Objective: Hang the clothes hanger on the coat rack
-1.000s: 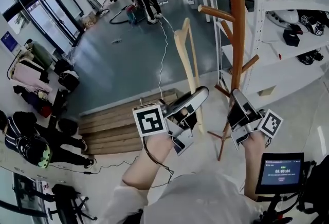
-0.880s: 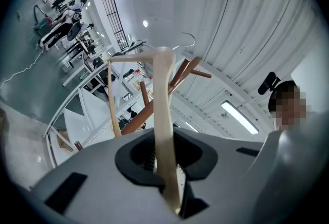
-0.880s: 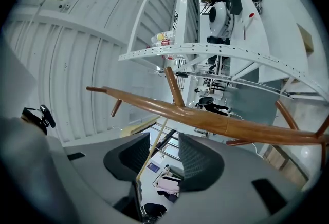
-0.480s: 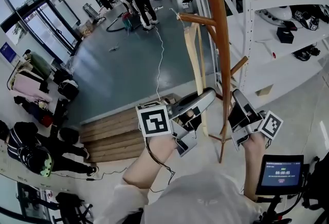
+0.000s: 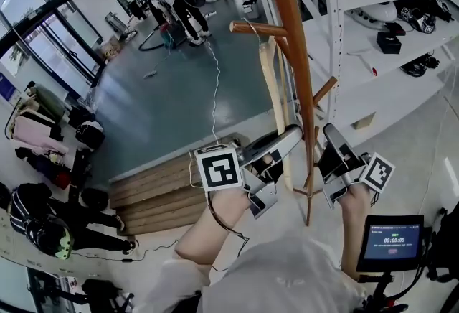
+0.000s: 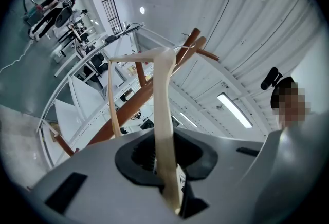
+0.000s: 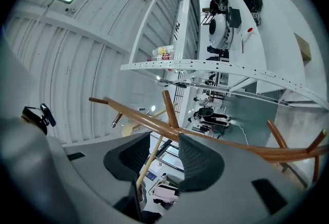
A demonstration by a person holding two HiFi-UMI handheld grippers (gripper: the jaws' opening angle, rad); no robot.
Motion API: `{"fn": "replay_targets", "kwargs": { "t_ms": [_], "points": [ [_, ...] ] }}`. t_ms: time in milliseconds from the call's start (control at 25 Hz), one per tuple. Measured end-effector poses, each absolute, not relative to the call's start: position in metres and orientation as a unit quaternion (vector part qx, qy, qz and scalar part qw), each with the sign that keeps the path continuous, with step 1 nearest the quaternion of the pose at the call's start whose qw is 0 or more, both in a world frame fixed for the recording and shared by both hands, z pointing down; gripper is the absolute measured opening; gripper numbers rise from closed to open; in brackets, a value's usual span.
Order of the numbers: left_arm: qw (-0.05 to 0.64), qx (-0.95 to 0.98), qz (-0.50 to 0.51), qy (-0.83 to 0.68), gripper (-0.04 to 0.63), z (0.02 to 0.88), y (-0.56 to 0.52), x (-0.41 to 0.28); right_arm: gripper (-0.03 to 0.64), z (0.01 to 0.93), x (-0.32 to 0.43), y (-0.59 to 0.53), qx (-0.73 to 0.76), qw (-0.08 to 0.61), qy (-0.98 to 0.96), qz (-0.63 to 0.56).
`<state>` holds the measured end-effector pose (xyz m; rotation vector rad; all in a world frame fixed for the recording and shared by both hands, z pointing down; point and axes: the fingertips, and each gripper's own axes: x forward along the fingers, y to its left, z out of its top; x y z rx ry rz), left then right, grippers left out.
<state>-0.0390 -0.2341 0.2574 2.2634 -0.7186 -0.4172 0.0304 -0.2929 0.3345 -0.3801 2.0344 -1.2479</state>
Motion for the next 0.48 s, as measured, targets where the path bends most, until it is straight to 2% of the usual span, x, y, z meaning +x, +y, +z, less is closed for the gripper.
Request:
{"fn": "replay_targets", "kwargs": {
  "t_ms": [480],
  "points": [
    [0.362, 0.885, -0.156, -0.249, 0.060, 0.271, -0.239, -0.026, 0.183, 0.347, 0.051, -0.275, -0.188, 0.360, 0.781, -0.474]
  ]
}}
